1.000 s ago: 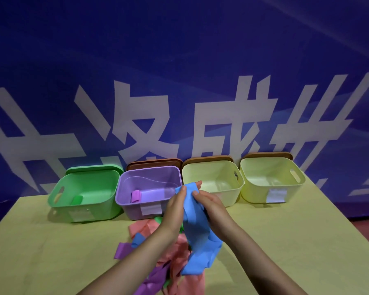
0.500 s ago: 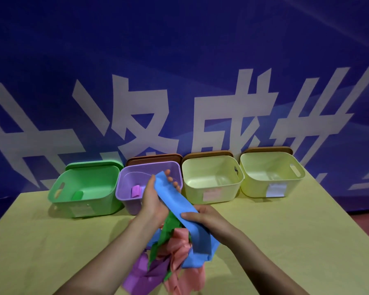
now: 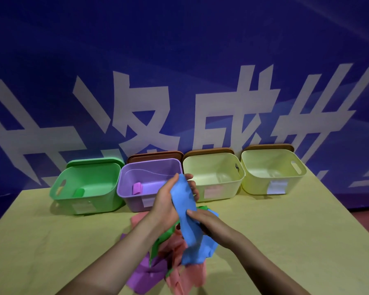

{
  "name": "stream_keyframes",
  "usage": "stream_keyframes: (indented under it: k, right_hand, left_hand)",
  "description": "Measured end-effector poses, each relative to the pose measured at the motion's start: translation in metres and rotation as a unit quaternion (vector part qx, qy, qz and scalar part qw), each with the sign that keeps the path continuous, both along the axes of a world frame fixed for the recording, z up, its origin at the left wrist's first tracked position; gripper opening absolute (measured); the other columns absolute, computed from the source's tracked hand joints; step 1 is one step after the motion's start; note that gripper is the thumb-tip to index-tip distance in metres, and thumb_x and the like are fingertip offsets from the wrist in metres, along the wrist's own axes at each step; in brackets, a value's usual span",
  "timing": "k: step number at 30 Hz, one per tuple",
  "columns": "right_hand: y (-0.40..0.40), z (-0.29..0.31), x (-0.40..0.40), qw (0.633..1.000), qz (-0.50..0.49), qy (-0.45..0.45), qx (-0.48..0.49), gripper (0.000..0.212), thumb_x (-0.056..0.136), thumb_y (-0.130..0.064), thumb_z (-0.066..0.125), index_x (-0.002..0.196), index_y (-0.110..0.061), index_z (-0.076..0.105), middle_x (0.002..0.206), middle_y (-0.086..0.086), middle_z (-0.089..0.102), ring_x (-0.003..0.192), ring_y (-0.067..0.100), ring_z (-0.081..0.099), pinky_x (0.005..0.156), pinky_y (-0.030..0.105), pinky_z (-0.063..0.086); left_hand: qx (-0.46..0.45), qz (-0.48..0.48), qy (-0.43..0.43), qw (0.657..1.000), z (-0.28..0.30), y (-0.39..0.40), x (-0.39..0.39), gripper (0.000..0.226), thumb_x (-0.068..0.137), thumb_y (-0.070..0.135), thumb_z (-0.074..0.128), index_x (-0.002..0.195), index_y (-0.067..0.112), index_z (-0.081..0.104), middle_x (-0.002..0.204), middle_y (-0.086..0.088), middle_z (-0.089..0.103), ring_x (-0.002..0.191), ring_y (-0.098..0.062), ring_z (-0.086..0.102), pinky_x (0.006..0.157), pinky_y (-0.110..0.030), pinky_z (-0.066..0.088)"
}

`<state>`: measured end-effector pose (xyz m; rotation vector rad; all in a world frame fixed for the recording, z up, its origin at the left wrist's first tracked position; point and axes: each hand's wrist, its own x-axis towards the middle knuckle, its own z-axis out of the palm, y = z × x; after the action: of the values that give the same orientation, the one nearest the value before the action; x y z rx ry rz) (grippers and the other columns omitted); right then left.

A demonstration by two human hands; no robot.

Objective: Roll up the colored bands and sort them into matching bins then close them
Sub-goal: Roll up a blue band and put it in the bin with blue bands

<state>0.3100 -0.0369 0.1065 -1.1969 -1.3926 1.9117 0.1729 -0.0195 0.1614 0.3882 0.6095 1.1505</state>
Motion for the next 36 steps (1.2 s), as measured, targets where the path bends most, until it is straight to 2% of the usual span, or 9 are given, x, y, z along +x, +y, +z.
stream_keyframes:
  k: [3, 5, 7, 10, 15, 19, 23, 28, 36]
  right_hand:
    - [-0.001, 0.0, 0.004, 1.0, -0.003, 0.026, 0.016, 0.037, 0.077, -0.047, 0.07, 0.083, -0.01, 0.067, 0.084, 0.01, 0.065, 0.075, 0.021, 0.062, 0.074, 0.03, 0.047]
    - [-0.001, 0.001, 0.006, 0.999, -0.004, 0.037, 0.017, 0.025, 0.082, -0.034, 0.071, 0.073, -0.01, 0.068, 0.075, 0.007, 0.068, 0.066, 0.017, 0.063, 0.067, 0.028, 0.049]
    - [0.0, 0.004, 0.006, 0.999, -0.013, 0.043, 0.016, 0.021, 0.079, -0.029, 0.073, 0.068, -0.012, 0.066, 0.067, 0.003, 0.067, 0.059, 0.013, 0.06, 0.06, 0.023, 0.047]
    - [0.003, 0.007, 0.008, 0.999, -0.015, 0.018, 0.041, 0.024, 0.071, -0.036, 0.076, 0.068, -0.015, 0.066, 0.069, 0.005, 0.065, 0.06, 0.015, 0.058, 0.059, 0.024, 0.045]
    - [0.005, 0.002, 0.015, 0.999, 0.004, -0.008, 0.043, 0.024, 0.08, -0.026, 0.075, 0.071, -0.009, 0.061, 0.059, 0.008, 0.061, 0.044, 0.016, 0.056, 0.047, 0.024, 0.047]
    - [0.009, -0.005, 0.019, 0.996, -0.006, -0.072, 0.057, 0.036, 0.074, -0.037, 0.077, 0.076, -0.008, 0.057, 0.066, 0.006, 0.054, 0.051, 0.011, 0.05, 0.051, 0.023, 0.037]
    - [0.015, -0.008, 0.022, 0.993, -0.005, -0.091, 0.069, 0.024, 0.084, -0.023, 0.073, 0.066, -0.014, 0.059, 0.059, 0.001, 0.052, 0.049, 0.011, 0.046, 0.048, 0.021, 0.034]
    - [0.017, -0.015, 0.033, 0.995, -0.056, -0.056, 0.052, 0.028, 0.087, -0.016, 0.069, 0.066, -0.009, 0.051, 0.054, 0.005, 0.043, 0.044, 0.013, 0.038, 0.045, 0.021, 0.032]
    - [0.0, -0.017, 0.037, 0.994, -0.069, -0.067, 0.05, 0.019, 0.09, -0.011, 0.064, 0.074, -0.006, 0.057, 0.055, 0.005, 0.054, 0.048, 0.009, 0.049, 0.05, 0.016, 0.038]
  left_hand:
    - [0.013, 0.005, 0.028, 1.0, 0.0, 0.006, -0.002, 0.037, 0.092, 0.034, 0.043, 0.098, 0.005, 0.064, 0.081, -0.009, 0.063, 0.072, -0.023, 0.06, 0.074, -0.034, 0.044]
    - [0.008, 0.024, 0.043, 0.999, -0.003, 0.01, -0.002, 0.038, 0.096, 0.035, 0.038, 0.092, 0.006, 0.063, 0.083, -0.009, 0.065, 0.077, -0.024, 0.063, 0.076, -0.036, 0.045]
    - [-0.009, 0.05, 0.009, 0.999, -0.003, 0.014, -0.003, 0.035, 0.096, 0.034, 0.038, 0.081, 0.01, 0.059, 0.072, -0.006, 0.06, 0.067, -0.022, 0.059, 0.071, -0.034, 0.044]
    - [-0.035, 0.106, -0.067, 0.992, -0.002, 0.025, -0.018, 0.036, 0.097, 0.033, 0.034, 0.072, 0.014, 0.052, 0.056, 0.001, 0.048, 0.045, -0.014, 0.045, 0.053, -0.024, 0.042]
    - [-0.033, 0.205, -0.097, 0.973, -0.004, 0.047, -0.065, 0.029, 0.087, 0.024, 0.039, 0.062, 0.015, 0.053, 0.05, 0.005, 0.043, 0.037, -0.01, 0.037, 0.041, -0.015, 0.036]
    - [-0.034, 0.246, -0.056, 0.967, -0.013, 0.05, -0.099, 0.036, 0.099, 0.027, 0.028, 0.071, 0.017, 0.048, 0.051, 0.005, 0.044, 0.039, -0.009, 0.037, 0.043, -0.015, 0.036]
    - [-0.047, 0.271, -0.039, 0.961, -0.03, 0.047, -0.117, 0.034, 0.1, 0.025, 0.026, 0.073, 0.017, 0.046, 0.05, 0.005, 0.047, 0.038, -0.01, 0.039, 0.044, -0.014, 0.037]
    - [-0.051, 0.302, -0.044, 0.951, -0.038, 0.045, -0.135, 0.034, 0.099, 0.025, 0.023, 0.073, 0.018, 0.043, 0.048, 0.005, 0.047, 0.038, -0.01, 0.039, 0.044, -0.013, 0.037]
    - [-0.042, 0.324, -0.04, 0.944, -0.043, 0.04, -0.137, 0.035, 0.1, 0.024, 0.021, 0.074, 0.018, 0.043, 0.047, 0.006, 0.047, 0.038, -0.009, 0.039, 0.044, -0.014, 0.036]
